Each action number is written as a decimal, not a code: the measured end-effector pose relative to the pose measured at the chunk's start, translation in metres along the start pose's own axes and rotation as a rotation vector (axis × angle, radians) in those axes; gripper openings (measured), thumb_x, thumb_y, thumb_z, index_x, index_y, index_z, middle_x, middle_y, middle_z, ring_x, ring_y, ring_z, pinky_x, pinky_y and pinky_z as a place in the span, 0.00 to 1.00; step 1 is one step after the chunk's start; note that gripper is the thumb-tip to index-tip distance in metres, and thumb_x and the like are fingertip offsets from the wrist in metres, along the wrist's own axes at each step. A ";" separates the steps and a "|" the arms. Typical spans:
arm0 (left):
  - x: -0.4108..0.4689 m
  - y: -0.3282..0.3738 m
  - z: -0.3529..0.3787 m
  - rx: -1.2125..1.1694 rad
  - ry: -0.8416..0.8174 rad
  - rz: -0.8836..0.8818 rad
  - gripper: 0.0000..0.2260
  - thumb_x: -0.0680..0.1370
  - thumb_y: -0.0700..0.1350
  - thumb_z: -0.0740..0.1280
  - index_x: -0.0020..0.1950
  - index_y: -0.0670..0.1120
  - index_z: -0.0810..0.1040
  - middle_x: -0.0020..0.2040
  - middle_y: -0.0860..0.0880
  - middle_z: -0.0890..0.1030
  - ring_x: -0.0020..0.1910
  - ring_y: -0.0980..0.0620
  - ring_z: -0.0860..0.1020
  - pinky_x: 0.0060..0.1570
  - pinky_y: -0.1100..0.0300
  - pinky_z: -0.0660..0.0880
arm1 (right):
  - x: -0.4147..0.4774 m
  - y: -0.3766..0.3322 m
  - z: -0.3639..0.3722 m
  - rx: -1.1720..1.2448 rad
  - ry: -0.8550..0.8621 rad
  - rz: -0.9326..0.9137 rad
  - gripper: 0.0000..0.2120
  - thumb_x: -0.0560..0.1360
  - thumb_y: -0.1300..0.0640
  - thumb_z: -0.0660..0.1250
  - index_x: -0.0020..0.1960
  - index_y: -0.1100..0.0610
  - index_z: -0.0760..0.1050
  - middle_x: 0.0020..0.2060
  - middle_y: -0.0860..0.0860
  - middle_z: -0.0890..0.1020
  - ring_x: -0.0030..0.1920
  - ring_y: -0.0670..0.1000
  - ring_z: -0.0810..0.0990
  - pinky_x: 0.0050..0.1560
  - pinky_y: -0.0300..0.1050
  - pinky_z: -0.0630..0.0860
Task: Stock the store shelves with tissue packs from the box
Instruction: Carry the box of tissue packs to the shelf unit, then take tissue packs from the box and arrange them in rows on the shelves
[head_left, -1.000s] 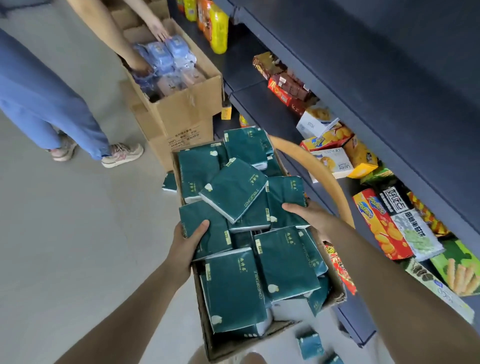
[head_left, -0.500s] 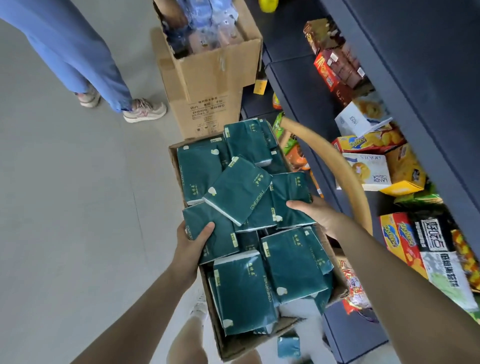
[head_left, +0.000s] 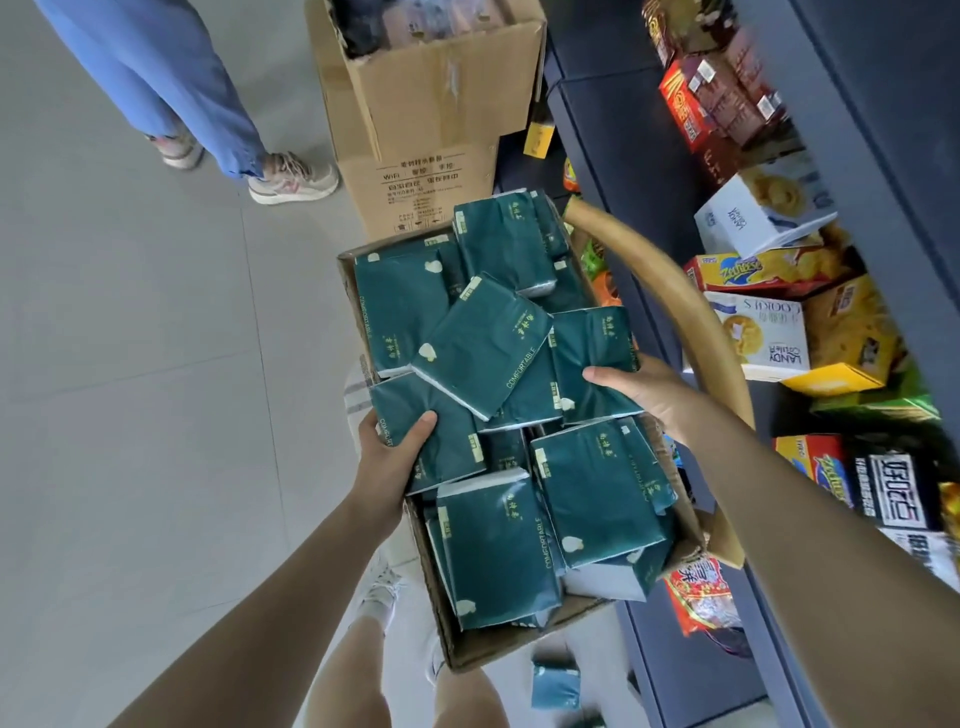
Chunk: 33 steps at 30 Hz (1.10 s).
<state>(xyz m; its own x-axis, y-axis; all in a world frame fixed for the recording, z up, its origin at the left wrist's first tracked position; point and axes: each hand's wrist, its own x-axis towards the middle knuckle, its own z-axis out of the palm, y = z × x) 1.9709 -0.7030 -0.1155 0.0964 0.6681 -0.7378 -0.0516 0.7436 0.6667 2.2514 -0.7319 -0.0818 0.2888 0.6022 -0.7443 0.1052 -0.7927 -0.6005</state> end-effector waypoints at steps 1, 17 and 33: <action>0.001 -0.002 0.000 0.008 0.004 -0.003 0.28 0.75 0.45 0.70 0.70 0.49 0.60 0.59 0.49 0.76 0.52 0.53 0.79 0.44 0.59 0.80 | 0.001 0.003 0.000 0.003 0.000 -0.008 0.14 0.69 0.49 0.73 0.53 0.47 0.77 0.53 0.48 0.81 0.55 0.51 0.77 0.58 0.45 0.68; -0.003 0.013 -0.004 0.189 0.024 -0.069 0.24 0.72 0.50 0.73 0.64 0.47 0.69 0.55 0.50 0.80 0.50 0.51 0.80 0.49 0.53 0.79 | -0.010 -0.005 -0.003 -0.063 0.025 -0.065 0.21 0.69 0.51 0.75 0.60 0.54 0.75 0.54 0.49 0.81 0.54 0.51 0.79 0.54 0.43 0.70; -0.062 0.134 -0.002 1.007 0.172 0.244 0.29 0.76 0.52 0.68 0.70 0.38 0.63 0.64 0.40 0.71 0.40 0.51 0.74 0.36 0.59 0.71 | -0.108 -0.077 -0.022 -0.905 0.326 -0.129 0.17 0.74 0.53 0.65 0.59 0.60 0.71 0.50 0.57 0.79 0.50 0.58 0.78 0.41 0.44 0.70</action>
<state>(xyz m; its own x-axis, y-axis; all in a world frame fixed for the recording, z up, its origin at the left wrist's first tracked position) 1.9557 -0.6448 0.0197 0.0480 0.8505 -0.5238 0.8076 0.2756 0.5214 2.2329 -0.7382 0.0508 0.4587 0.7420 -0.4889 0.8078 -0.5774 -0.1184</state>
